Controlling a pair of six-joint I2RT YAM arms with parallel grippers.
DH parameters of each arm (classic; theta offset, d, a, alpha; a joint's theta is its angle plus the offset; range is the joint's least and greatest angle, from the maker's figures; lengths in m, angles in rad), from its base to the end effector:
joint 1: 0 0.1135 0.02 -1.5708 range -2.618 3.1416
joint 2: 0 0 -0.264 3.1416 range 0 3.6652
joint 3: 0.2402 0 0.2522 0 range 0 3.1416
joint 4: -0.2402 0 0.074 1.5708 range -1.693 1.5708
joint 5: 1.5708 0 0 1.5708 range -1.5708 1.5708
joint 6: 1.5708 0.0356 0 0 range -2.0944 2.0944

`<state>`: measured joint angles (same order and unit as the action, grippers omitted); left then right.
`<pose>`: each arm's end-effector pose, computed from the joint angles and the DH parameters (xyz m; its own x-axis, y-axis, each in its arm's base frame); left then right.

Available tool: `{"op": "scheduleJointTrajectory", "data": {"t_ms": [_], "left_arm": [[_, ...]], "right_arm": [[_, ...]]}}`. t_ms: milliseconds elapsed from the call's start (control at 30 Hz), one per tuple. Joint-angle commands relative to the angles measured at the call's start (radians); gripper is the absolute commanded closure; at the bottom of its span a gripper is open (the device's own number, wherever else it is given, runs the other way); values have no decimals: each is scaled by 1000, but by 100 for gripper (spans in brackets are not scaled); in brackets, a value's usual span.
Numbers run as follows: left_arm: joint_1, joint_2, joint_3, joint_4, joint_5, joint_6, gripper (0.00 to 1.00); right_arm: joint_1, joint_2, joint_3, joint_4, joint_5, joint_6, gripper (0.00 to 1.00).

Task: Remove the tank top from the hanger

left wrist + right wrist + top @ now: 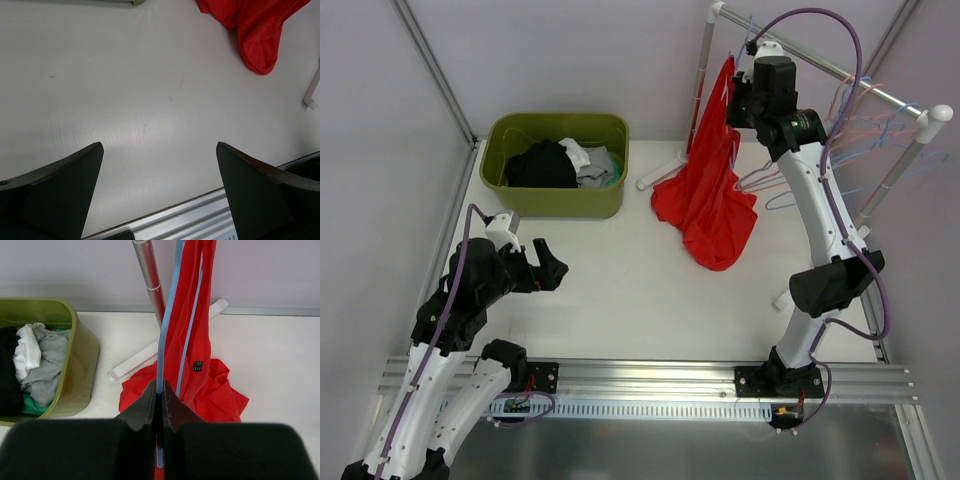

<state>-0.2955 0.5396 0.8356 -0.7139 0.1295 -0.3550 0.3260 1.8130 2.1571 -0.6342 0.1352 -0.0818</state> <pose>0.1041 -0.0365 0.3336 -0.5037 -0.2070 -0.8387 0.2417 0.8983 -0.3668 0.3789 0.1230 0.4777 -0.2541 -0.1714 -0.9519 -0.2165 0.9693 -0.1167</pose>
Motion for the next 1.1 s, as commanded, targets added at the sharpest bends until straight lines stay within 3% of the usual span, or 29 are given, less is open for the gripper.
{"op": "scheduleJointTrajectory", "data": {"t_ms": [0,233,400,667,800,900,967,1067], "left_arm": [[-13,-3,-4,36,22,11,1],[-21,0,-6,37,19,10,1],[-19,-6,-1,36,22,14,1],[-19,-44,120,80,102,50,1],[-19,96,291,152,281,18,1],[-27,234,466,295,425,-30,1],[-57,310,541,377,433,-50,1],[-262,481,678,451,294,0,1]], "right_arm": [[8,-124,40,70,24,30,100],[7,-256,-15,73,-32,45,100],[5,-420,-187,74,-120,66,100],[4,-786,-525,139,-457,203,100],[4,-920,-612,154,-591,257,100],[5,-1001,-672,157,-710,315,100],[5,-1070,-723,172,-772,338,100],[4,-1172,-758,172,-778,362,100]]}}
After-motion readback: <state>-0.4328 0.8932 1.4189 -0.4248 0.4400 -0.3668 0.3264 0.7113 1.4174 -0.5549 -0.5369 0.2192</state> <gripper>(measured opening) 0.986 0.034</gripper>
